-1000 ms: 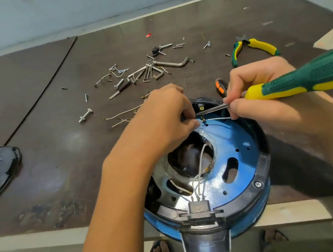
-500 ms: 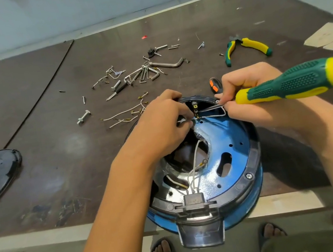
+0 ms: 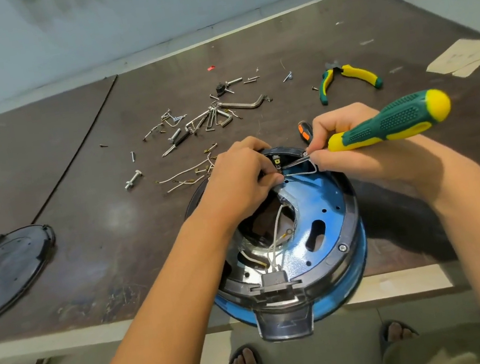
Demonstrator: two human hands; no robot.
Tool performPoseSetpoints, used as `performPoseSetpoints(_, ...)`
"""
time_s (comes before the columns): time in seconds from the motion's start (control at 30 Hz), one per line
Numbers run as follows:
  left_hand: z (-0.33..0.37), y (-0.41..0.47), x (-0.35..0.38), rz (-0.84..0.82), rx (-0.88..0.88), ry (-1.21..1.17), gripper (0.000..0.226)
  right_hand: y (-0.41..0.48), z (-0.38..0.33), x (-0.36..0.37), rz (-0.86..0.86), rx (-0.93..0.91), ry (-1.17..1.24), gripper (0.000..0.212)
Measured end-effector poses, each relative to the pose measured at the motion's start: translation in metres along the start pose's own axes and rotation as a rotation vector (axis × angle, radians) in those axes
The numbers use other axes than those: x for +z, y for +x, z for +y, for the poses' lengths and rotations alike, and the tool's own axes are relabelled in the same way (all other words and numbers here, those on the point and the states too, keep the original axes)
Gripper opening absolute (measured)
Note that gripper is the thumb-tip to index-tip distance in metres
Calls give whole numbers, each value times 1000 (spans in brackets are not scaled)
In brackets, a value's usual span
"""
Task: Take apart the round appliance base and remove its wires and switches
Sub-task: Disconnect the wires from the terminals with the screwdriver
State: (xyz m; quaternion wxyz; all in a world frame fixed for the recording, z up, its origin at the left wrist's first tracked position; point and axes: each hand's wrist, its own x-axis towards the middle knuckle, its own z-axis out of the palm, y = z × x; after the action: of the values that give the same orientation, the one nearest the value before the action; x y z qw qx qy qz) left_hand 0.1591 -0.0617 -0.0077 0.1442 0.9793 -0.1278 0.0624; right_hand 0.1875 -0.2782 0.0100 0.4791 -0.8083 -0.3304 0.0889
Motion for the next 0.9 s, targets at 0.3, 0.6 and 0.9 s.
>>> performPoseSetpoints(0.3,0,4,1,7,-9,-18,16,-10,10,1,58,-74,-5,11)
performPoseSetpoints(0.6,1,3,1,-8,-2,-39,11,-9,10,2,66,-59,2,15)
performPoseSetpoints(0.9,1,2,1,-5,2,-63,8,5,11,13,224,60,52,17)
